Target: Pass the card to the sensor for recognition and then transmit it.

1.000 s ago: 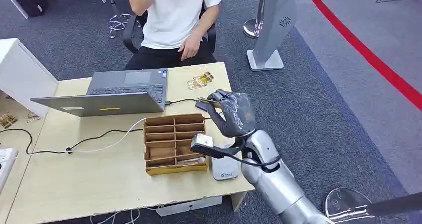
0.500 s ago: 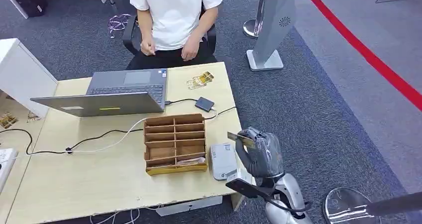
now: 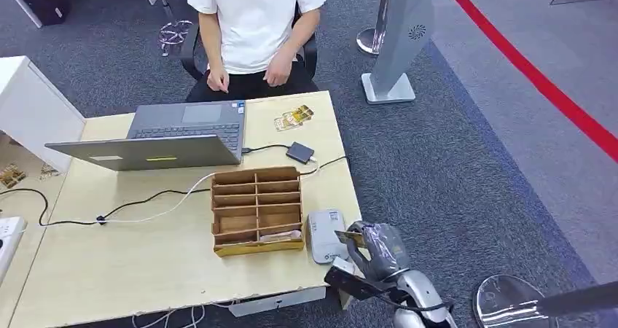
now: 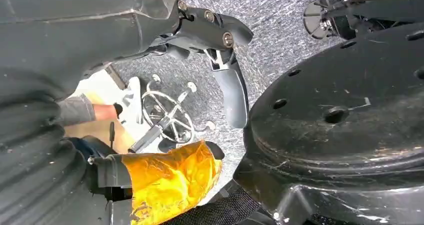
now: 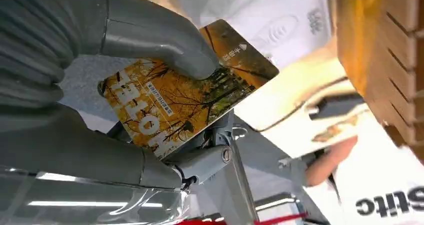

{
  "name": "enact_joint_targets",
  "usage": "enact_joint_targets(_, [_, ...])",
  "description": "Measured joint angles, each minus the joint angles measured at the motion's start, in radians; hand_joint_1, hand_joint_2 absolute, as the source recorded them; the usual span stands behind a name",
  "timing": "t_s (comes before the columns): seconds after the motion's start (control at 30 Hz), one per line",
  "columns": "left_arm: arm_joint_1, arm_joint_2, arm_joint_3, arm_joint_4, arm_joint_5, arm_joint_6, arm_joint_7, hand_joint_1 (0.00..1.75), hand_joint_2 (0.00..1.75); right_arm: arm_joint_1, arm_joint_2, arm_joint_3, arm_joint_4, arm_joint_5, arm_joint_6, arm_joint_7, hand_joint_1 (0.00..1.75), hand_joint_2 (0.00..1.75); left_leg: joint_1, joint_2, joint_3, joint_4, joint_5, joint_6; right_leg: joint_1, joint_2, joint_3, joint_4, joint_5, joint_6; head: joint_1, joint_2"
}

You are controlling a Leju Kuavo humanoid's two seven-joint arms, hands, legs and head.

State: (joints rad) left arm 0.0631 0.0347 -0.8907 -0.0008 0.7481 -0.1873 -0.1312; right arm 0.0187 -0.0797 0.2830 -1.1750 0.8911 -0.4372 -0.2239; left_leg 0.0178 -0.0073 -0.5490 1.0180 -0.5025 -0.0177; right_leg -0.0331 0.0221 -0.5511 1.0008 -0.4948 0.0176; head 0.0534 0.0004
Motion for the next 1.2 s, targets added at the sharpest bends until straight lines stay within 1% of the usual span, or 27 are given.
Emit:
enact_joint_targets(0.17, [0.0, 0.0, 0.0, 0.0, 0.0, -0.001, 0.0, 0.0, 1.75, -0.025, -0.002, 0.017, 0.034, 0.001, 0.006, 0.0, 1.75, 1.75, 0.0, 0.0, 0.001, 0.0, 0.0, 0.0, 0.0, 0.0, 0.0, 0.0, 0.0, 0.0, 0.0, 0.0])
enact_joint_targets(0.23, [0.0, 0.0, 0.0, 0.0, 0.0, -0.002, 0.0, 0.0, 1.75, -0.028, -0.002, 0.021, 0.042, 0.001, -0.018, -0.008, 1.75, 1.75, 0.0, 0.0, 0.0, 0.0, 0.0, 0.0, 0.0, 0.0, 0.0, 0.0, 0.0, 0.0, 0.0, 0.0])
enact_joint_targets(0.33, [0.003, -0.003, 0.0, 0.0, 0.003, -0.002, 0.0, 0.0, 1.75, -0.014, -0.003, 0.021, 0.03, 0.005, -0.114, -0.022, 1.75, 1.75, 0.0, 0.0, 0.0, 0.0, 0.0, 0.0, 0.0, 0.0, 0.0, 0.0, 0.0, 0.0, 0.0, 0.0])
enact_joint_targets(0.4, [0.005, -0.016, 0.0, 0.0, 0.005, -0.001, -0.002, 0.0, 1.75, 0.006, -0.007, 0.02, -0.003, 0.016, -0.157, -0.02, 1.75, 1.75, 0.0, 0.0, 0.0, 0.0, 0.0, 0.0, 0.0, 0.0, 0.0, 0.0, 0.0, 0.0, 0.0, 0.0])
enact_joint_targets(0.5, [0.008, -0.021, 0.0, 0.0, 0.014, 0.001, -0.006, 0.0, 1.75, 0.053, -0.014, 0.007, -0.093, 0.045, -0.226, -0.026, 1.75, 1.75, -0.001, -0.001, 0.0, 0.001, 0.0, 0.0, 0.0, -0.001, 0.0, 0.0, 0.0, 0.0, 0.0, 0.0])
enact_joint_targets(0.57, [0.01, -0.023, 0.0, 0.0, 0.02, 0.003, -0.006, 0.0, 1.75, 0.091, -0.015, -0.014, -0.174, 0.053, -0.252, -0.056, 1.75, 1.75, -0.001, -0.001, 0.0, 0.0, -0.001, 0.001, 0.0, -0.001, 0.0, 0.0, -0.001, 0.001, 0.0, 0.0])
enact_joint_targets(0.67, [0.01, -0.024, 0.0, 0.001, 0.021, 0.004, -0.006, 0.0, 1.75, 0.119, -0.016, -0.025, -0.277, 0.058, -0.25, -0.073, 1.75, 1.75, 0.0, 0.0, 0.0, 0.0, -0.001, 0.001, 0.0, 0.0, 0.0, 0.0, -0.001, 0.001, 0.0, 0.0])
enact_joint_targets(0.73, [0.009, -0.024, 0.0, 0.001, 0.016, 0.0, -0.006, 0.0, 1.75, 0.1, -0.018, -0.022, -0.324, 0.05, -0.197, -0.078, 1.75, 1.75, 0.0, 0.001, 0.0, 0.0, -0.001, 0.001, 0.0, 0.001, 0.0, 0.0, 0.0, 0.001, 0.0, 0.0])
enact_joint_targets(0.8, [0.007, -0.022, 0.0, 0.002, 0.008, -0.004, -0.006, 0.0, 1.75, 0.044, -0.022, -0.008, -0.333, 0.039, -0.141, -0.078, 1.75, 1.75, 0.0, 0.003, 0.0, 0.0, -0.001, 0.001, 0.0, 0.002, 0.0, 0.0, 0.0, 0.0, 0.0, 0.0])
enact_joint_targets(0.87, [0.003, -0.016, 0.0, 0.002, -0.014, -0.016, -0.006, 0.0, 1.75, -0.063, -0.023, 0.028, -0.317, 0.034, -0.044, -0.058, 1.75, 1.75, 0.0, 0.005, 0.0, 0.0, 0.002, -0.001, 0.0, 0.004, -0.001, 0.001, 0.003, -0.001, 0.0, 0.0])
enact_joint_targets(0.9, [0.0, -0.013, 0.0, 0.002, -0.027, -0.024, -0.005, 0.0, 1.75, -0.136, -0.022, 0.056, -0.297, 0.035, 0.001, -0.043, 1.75, 1.75, 0.0, 0.007, 0.0, 0.0, 0.003, -0.001, 0.0, 0.006, -0.001, 0.001, 0.005, -0.001, 0.0, 0.0])
enact_joint_targets(0.93, [-0.007, -0.005, -0.001, 0.002, -0.044, -0.034, -0.003, 0.0, 1.75, -0.25, -0.016, 0.093, -0.242, 0.035, 0.08, -0.011, 1.75, 1.75, 0.0, 0.009, 0.0, 0.0, 0.004, -0.003, 0.0, 0.01, -0.003, 0.001, 0.008, -0.001, 0.0, 0.0])
enact_joint_targets(0.97, [-0.014, 0.0, -0.004, 0.002, -0.054, -0.042, 0.0, 0.0, 1.75, -0.344, -0.007, 0.121, -0.192, 0.033, 0.127, 0.01, 1.75, 1.75, 0.0, 0.01, 0.001, 0.0, 0.006, -0.002, 0.0, 0.01, -0.004, 0.001, 0.009, 0.0, -0.001, 0.0])
enact_joint_targets(1.0, [-0.018, 0.004, -0.008, 0.002, -0.068, -0.051, 0.001, 0.0, 1.75, -0.43, 0.007, 0.149, -0.137, 0.035, 0.159, 0.029, 1.75, 1.75, 0.001, 0.009, 0.0, 0.0, 0.008, -0.001, 0.0, 0.009, -0.004, 0.001, 0.01, 0.0, 0.0, 0.0])
enact_joint_targets(1.07, [-0.027, 0.017, -0.022, 0.002, -0.1, -0.064, 0.003, 0.0, 1.75, -0.591, 0.042, 0.196, -0.016, 0.043, 0.218, 0.082, 1.75, 1.75, 0.001, 0.007, -0.003, 0.0, 0.012, -0.002, 0.0, 0.007, -0.006, 0.002, 0.012, 0.0, 0.0, 0.0])
enact_joint_targets(1.1, [-0.033, 0.026, -0.03, 0.002, -0.111, -0.068, 0.009, 0.0, 1.75, -0.66, 0.064, 0.213, 0.045, 0.05, 0.23, 0.106, 1.75, 1.75, 0.001, 0.006, -0.004, 0.0, 0.013, -0.002, 0.0, 0.007, -0.007, 0.002, 0.013, -0.001, 0.0, 0.0])
enact_joint_targets(1.13, [-0.038, 0.039, -0.043, -0.003, -0.127, -0.072, 0.025, 0.0, 1.75, -0.754, 0.097, 0.227, 0.142, 0.058, 0.249, 0.147, 1.75, 1.75, 0.001, 0.005, -0.004, 0.0, 0.014, -0.003, 0.001, 0.006, -0.007, 0.002, 0.013, -0.001, 0.0, 0.0])
enact_joint_targets(1.2, [-0.046, 0.056, -0.06, -0.02, -0.143, -0.075, 0.044, 0.0, 1.75, -0.89, 0.147, 0.235, 0.285, 0.052, 0.278, 0.196, 1.75, 1.75, 0.002, 0.003, -0.005, 0.0, 0.015, -0.004, 0.001, 0.004, -0.007, 0.002, 0.013, -0.001, 0.0, 0.0])
